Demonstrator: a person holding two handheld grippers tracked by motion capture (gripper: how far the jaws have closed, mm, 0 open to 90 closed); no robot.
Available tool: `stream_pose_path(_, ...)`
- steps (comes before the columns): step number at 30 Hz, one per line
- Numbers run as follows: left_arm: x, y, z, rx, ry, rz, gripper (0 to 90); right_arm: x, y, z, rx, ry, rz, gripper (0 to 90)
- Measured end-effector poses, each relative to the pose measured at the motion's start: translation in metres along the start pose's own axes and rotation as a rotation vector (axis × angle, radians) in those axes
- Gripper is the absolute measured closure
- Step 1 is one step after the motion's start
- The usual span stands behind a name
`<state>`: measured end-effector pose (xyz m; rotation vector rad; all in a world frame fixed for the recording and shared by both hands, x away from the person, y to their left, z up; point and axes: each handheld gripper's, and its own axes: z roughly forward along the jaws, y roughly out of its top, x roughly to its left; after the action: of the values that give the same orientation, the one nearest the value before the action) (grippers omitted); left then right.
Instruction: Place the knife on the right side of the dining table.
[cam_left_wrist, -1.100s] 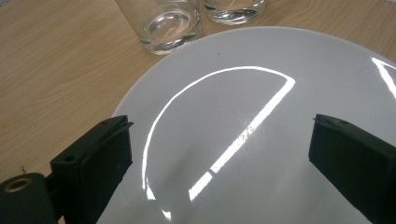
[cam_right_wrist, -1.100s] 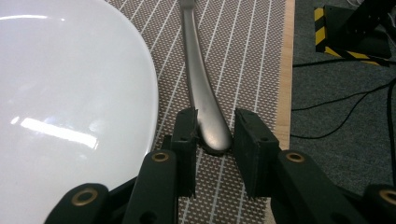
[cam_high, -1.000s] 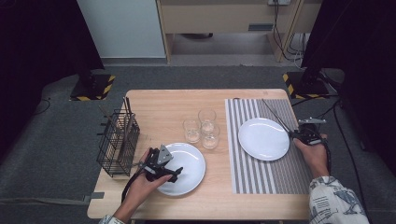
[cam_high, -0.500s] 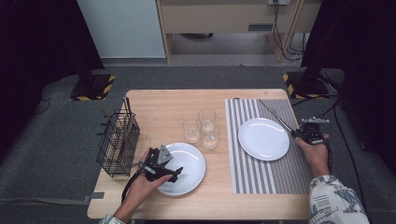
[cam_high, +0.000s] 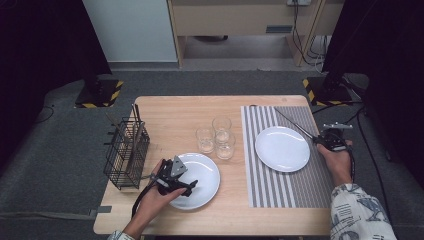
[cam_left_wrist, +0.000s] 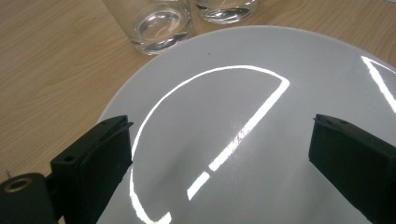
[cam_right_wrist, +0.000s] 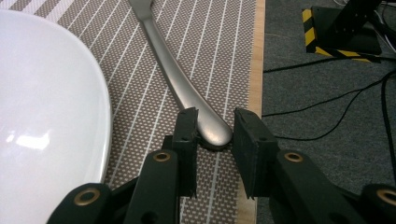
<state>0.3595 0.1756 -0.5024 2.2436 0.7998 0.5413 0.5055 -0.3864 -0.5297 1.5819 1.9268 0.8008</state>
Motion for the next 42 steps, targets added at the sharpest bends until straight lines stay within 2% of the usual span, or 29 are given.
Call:
stream_pose_path(13,-0.001,0.000,0.002,0.004,0.000,0.000,5.0,0.001,0.008,0.006,0.004,-0.011,-0.019,71.2)
stream_pose_path(32,-0.001,0.000,0.002,0.004,-0.002,0.001,5.0,0.009,0.010,0.009,0.002,0.010,-0.036,70.1)
stream_pose_path(42,-0.002,0.000,0.002,0.003,-0.002,-0.001,4.9,0.008,0.011,0.011,0.006,-0.001,-0.015,69.4)
